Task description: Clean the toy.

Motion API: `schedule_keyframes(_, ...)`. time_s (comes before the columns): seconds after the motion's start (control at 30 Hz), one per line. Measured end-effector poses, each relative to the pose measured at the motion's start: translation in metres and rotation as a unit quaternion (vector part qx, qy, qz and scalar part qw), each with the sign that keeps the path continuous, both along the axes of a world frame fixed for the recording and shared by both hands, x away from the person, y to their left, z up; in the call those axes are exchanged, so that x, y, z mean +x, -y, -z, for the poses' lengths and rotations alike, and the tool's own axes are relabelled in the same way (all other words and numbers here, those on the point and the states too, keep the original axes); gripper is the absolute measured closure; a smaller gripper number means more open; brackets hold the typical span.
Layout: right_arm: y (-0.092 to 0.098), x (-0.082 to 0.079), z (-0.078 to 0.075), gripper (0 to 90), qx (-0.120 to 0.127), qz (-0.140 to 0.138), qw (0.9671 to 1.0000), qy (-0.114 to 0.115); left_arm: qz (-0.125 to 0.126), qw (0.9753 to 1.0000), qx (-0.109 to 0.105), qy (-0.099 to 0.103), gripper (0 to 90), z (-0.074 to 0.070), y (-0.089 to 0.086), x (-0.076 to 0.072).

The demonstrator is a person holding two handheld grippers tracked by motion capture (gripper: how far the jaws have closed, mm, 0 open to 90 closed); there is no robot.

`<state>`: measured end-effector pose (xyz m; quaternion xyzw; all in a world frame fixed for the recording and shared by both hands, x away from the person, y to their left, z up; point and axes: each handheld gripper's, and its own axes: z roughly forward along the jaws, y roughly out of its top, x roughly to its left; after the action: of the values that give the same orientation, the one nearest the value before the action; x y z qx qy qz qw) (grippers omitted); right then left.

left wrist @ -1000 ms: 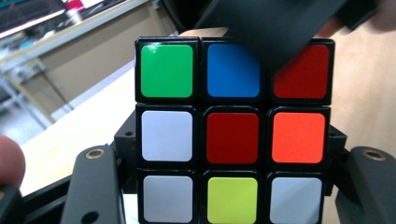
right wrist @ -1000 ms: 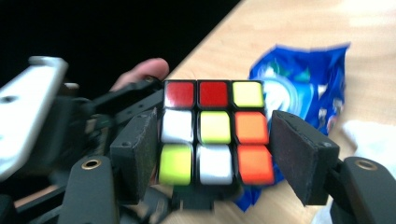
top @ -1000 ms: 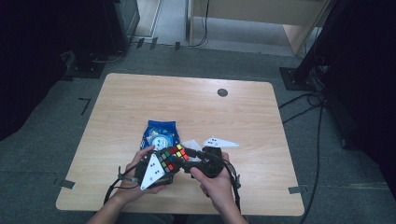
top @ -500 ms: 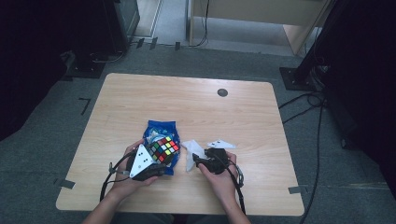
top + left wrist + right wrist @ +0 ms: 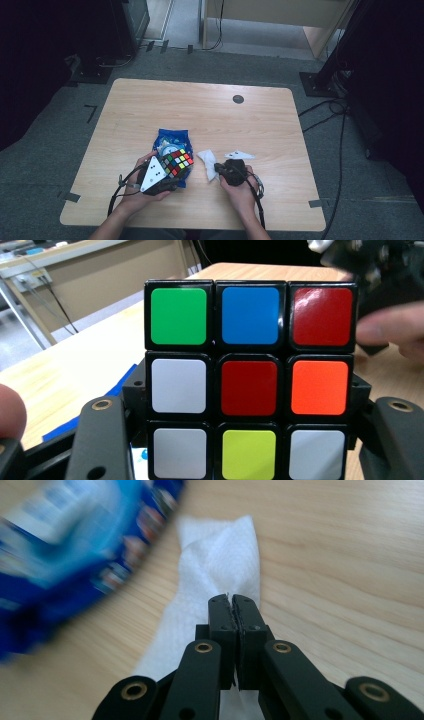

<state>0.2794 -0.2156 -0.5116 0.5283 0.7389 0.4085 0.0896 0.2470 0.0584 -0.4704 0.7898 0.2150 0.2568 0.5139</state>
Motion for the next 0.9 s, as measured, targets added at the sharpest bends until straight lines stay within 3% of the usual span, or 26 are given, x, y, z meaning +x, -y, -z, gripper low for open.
schedule_keyframes(0.03, 0.004, -0.002, -0.006, 89.7, 0.052, -0.006, 0.9986, 0.011, 0.002, 1.0, 0.001, 0.0, 33.9, 0.0, 0.001, 0.0)
schedule_keyframes(0.1, 0.006, -0.008, -0.021, 89.7, 0.098, -0.016, 0.9941, 0.044, 0.009, 1.0, 0.002, 0.0, 33.9, 0.002, 0.004, -0.001)
schedule_keyframes(0.17, 0.002, -0.019, -0.044, 89.7, 0.143, -0.037, 0.9845, 0.094, 0.016, 0.9999, 0.004, 0.0, 33.9, 0.003, 0.007, -0.003)
schedule_keyframes(0.2, 0.0, -0.022, -0.051, 89.7, 0.157, -0.047, 0.9812, 0.103, 0.021, 0.9998, 0.006, 0.001, 33.9, 0.003, 0.008, -0.004)
schedule_keyframes(0.27, -0.008, -0.031, -0.068, 89.6, 0.2, -0.068, 0.9699, 0.121, 0.031, 0.9995, 0.007, 0.004, 33.9, 0.004, 0.013, -0.007)
schedule_keyframes(0.4, -0.025, -0.035, -0.075, 89.4, 0.206, -0.099, 0.968, 0.104, 0.049, 0.9987, 0.008, 0.009, 33.9, 0.003, 0.019, -0.013)
schedule_keyframes(0.47, -0.029, -0.036, -0.073, 89.4, 0.214, -0.097, 0.9667, 0.102, 0.048, 0.9987, 0.012, 0.01, 33.9, 0.003, 0.021, -0.014)
schedule_keyframes(0.5, -0.029, -0.037, -0.074, 89.3, 0.223, -0.103, 0.9646, 0.097, 0.045, 0.9989, 0.008, 0.012, 33.9, 0.004, 0.02, -0.014)
schedule_keyframes(0.53, -0.031, -0.039, -0.075, 89.3, 0.239, -0.114, 0.96, 0.091, 0.042, 0.999, 0.006, 0.011, 33.9, 0.003, 0.019, -0.013)
schedule_keyframes(0.57, -0.032, -0.041, -0.077, 89.2, 0.242, -0.121, 0.9583, 0.092, 0.042, 0.9991, 0.0, 0.009, 33.9, 0.002, 0.018, -0.013)
schedule_keyframes(0.67, -0.035, -0.043, -0.083, 89.1, 0.233, -0.133, 0.9585, 0.097, 0.035, 0.9993, -0.013, 0.008, 34.0, -0.001, 0.012, -0.01)
schedule_keyframes(0.73, -0.032, -0.042, -0.082, 89.0, 0.224, -0.124, 0.9615, 0.099, 0.035, 0.9992, -0.018, 0.006, 34.0, -0.003, 0.009, -0.009)
schedule_keyframes(0.83, -0.021, -0.035, -0.074, 88.8, 0.221, -0.085, 0.9679, 0.083, 0.041, 0.999, -0.018, 0.006, 34.0, -0.004, 0.009, -0.01)
schedule_keyframes(0.9, -0.017, -0.032, -0.071, 88.6, 0.22, -0.069, 0.9694, 0.083, 0.05, 0.9986, -0.016, 0.01, 34.0, -0.004, 0.011, -0.013)
